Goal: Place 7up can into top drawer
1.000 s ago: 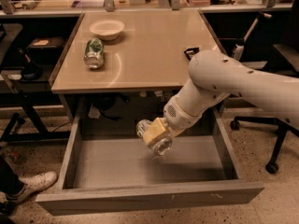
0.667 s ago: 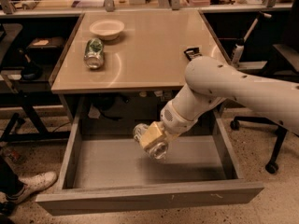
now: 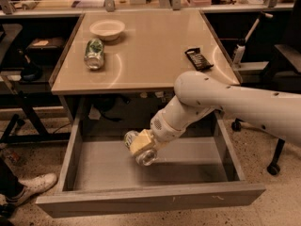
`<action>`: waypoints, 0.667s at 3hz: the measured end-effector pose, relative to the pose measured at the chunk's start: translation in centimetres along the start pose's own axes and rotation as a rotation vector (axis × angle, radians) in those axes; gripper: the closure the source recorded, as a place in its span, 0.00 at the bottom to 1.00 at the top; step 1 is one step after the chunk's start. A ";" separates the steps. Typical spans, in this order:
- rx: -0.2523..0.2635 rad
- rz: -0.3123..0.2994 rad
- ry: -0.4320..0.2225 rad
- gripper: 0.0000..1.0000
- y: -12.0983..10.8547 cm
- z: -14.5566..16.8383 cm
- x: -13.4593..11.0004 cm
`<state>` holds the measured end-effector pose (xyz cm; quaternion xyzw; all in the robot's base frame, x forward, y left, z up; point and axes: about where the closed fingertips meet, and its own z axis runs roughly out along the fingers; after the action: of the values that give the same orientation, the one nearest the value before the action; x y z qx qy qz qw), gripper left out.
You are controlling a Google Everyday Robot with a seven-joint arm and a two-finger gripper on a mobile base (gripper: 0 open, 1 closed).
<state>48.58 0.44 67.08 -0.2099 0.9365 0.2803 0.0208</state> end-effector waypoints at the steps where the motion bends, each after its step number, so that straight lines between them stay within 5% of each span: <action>1: -0.016 0.032 -0.002 1.00 0.2 1.9 0.2; 2: -0.032 0.072 0.005 1.00 -0.1 3.5 1.1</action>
Offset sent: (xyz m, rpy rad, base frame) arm -0.0222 0.0159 -0.0513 0.0326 0.0951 -0.0944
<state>47.30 1.84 63.91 -0.1769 0.9389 0.2952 0.0047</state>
